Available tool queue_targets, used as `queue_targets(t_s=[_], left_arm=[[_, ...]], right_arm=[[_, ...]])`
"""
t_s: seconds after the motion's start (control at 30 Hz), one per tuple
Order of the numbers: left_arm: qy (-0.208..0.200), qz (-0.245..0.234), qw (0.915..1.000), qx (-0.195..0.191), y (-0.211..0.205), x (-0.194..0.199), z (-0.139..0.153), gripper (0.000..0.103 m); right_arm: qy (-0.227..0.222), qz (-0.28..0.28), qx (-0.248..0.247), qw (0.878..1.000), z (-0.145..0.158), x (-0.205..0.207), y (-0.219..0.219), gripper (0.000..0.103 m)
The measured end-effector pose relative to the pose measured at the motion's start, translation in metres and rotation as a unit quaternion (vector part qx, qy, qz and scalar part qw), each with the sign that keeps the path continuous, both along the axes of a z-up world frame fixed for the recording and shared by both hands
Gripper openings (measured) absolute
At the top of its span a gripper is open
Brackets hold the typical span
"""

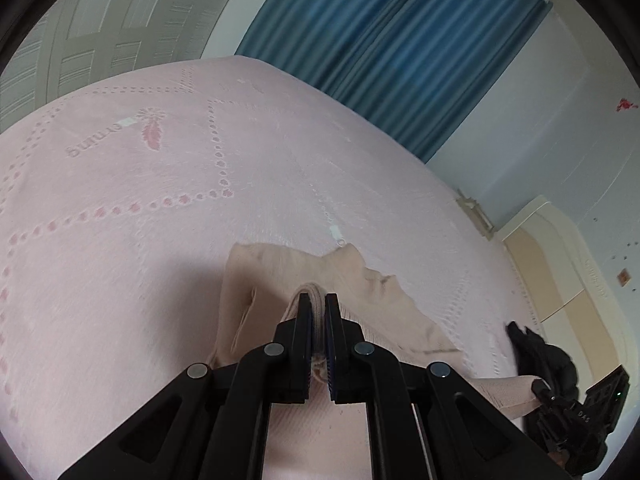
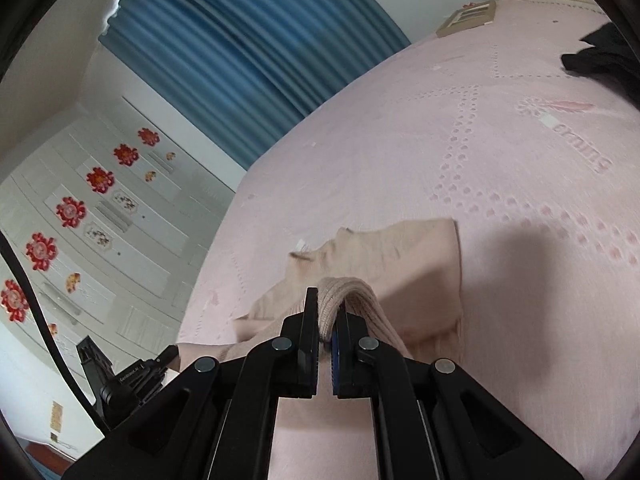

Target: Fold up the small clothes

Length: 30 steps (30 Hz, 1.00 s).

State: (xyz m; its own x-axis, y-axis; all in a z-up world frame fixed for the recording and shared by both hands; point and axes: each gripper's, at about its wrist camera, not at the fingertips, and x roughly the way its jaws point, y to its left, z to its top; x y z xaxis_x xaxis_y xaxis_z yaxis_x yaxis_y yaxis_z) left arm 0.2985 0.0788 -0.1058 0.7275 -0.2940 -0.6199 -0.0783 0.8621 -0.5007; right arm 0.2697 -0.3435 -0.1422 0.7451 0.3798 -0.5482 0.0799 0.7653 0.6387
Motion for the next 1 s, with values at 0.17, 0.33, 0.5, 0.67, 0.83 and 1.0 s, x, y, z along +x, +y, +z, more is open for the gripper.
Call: queue_targets(t_s=[0.17,0.33,0.5,0.67,0.83,1.0], left_arm=[[0.009,-0.006,0.9998,0.016,-0.011,0.046,-0.021,0.007],[0.027,-0.019,0.9995,-0.003,-0.014,0.084,-0.048,0.007],[0.010,-0.041,0.9987,-0.029,-0.011,0.095,-0.055,0.046],[0.014,-0.053,0.9985,-0.001,-0.014,0.086,-0.062,0.050],[0.024,-0.064,0.9970,0.038,-0.017,0.047,-0.067,0.050],[0.036,-0.070,0.9944,0.071,-0.017,-0.006,-0.070,0.057]], right_arm=[[0.013,-0.005,0.000,1.000,-0.029,0.045,-0.003,0.004],[0.041,-0.016,-0.003,0.999,-0.065,0.083,-0.006,0.005],[0.060,-0.022,-0.043,0.997,-0.085,0.107,-0.004,0.028],[0.051,0.003,-0.094,0.994,-0.086,0.095,0.002,0.042],[0.054,0.044,-0.126,0.990,-0.084,0.053,0.010,0.042],[0.052,0.074,-0.172,0.981,-0.078,-0.008,0.023,0.048]])
